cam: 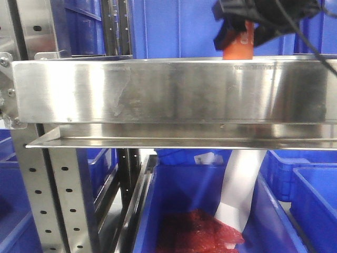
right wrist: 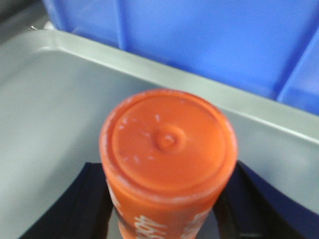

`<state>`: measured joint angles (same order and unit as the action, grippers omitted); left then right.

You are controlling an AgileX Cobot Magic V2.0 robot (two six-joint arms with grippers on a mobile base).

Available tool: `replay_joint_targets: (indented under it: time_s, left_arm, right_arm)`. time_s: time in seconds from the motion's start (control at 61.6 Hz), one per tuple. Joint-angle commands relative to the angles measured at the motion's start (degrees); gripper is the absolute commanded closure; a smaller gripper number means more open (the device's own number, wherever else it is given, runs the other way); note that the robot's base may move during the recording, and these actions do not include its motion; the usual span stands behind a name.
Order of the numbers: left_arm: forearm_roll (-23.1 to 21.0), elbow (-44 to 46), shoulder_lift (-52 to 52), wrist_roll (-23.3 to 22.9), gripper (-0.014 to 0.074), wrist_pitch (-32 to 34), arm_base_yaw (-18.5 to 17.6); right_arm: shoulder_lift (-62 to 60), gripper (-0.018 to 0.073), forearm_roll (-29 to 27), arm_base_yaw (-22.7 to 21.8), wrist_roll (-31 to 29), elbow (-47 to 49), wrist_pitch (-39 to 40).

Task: Grab orange capacitor from left shelf to right conveyor
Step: 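Close the right gripper on the cylinder and lift it off the tray, then retract the right arm holding the cylinder away from the shelf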

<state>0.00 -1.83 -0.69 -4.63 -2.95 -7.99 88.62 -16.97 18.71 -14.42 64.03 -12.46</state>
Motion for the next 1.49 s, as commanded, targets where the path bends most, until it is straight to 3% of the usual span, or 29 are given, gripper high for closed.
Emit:
replay_joint_targets:
  time_s: [0.0,0.211,0.634,1.056,1.478]
  left_arm:
    - [0.0,0.4,-0.9,-0.1,0.0701,5.0,-0.3]
    - [0.0,0.4,-0.9,-0.1,0.0701,5.0,-0.3]
    - [0.0,0.4,-0.9,-0.1,0.0701,5.0,-0.3]
    - [0.0,0.4,-0.9,-0.1,0.0701,5.0,-0.3]
    - [0.0,0.4,-0.9,-0.1,0.0701,5.0,-0.3]
  right_arm:
    - [-5.6,0.0503,-0.4,0.2,-0.2,2.0,2.7]
    - [-16.2,0.0503,-0.4,0.2,-0.2,-1.4,0.4]
    - [-43.4,0.0503,-0.4,-1.0,-0.2,-16.5,3.1]
    - [-70.3,0.0503,-0.3,-1.1,-0.2,-32.5,-1.0]
    - [-80.8,0.0503,-0.3,-1.1,-0.2,-40.9,1.7]
